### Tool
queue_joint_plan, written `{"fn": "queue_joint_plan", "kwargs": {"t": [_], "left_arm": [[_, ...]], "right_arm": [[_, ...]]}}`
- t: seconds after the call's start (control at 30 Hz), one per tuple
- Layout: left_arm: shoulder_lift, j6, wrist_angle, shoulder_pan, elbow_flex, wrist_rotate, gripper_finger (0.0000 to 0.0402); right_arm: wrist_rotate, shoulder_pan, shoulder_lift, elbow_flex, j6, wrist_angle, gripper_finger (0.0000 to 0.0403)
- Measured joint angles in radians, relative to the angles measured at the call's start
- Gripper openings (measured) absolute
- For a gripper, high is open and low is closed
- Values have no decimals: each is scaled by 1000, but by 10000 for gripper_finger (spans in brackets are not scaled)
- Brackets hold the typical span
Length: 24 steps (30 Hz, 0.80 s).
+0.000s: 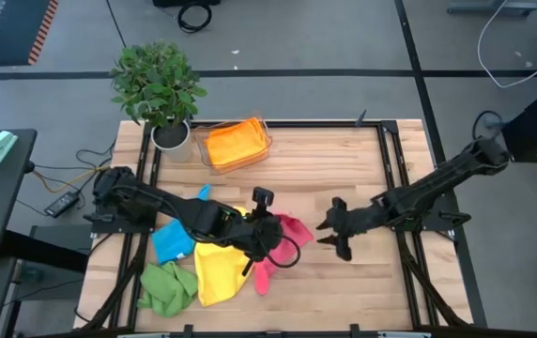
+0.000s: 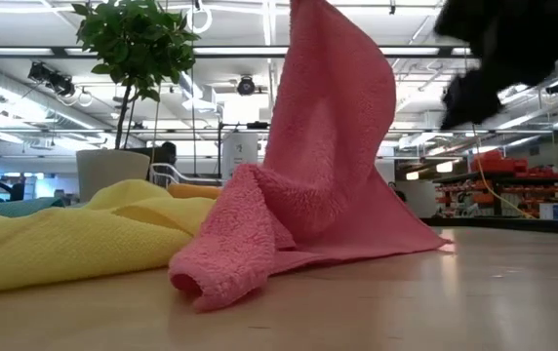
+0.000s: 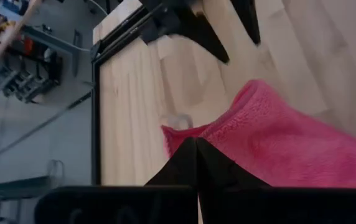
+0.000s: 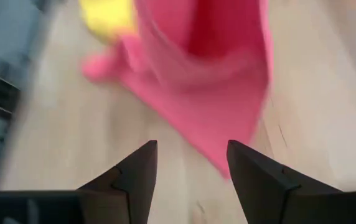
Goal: Fold microfiber towels
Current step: Fold the pink microfiber cloth
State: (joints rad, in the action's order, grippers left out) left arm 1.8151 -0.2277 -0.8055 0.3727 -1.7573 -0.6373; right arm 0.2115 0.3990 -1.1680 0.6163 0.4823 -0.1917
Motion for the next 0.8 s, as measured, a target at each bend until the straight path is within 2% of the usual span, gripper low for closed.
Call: {"fn": "queue_joint_plan", "kwargs": {"t": [0.2,0.37,0.7,0.8], "left_arm": [[-1,85,-17,1,0,1,1],[-1,102,-47,1,1,1,1],[0,160,-88,14,0,2,1],[0,167,-106,22,0,2,1]], "right_arm": [[64,1,-211,-17,49,46,202],[63,-23,-339,-19,105,128,202],[98,-104,-479,-18,122,295,200],[80,-109,-487,-17,103,320,164]]}}
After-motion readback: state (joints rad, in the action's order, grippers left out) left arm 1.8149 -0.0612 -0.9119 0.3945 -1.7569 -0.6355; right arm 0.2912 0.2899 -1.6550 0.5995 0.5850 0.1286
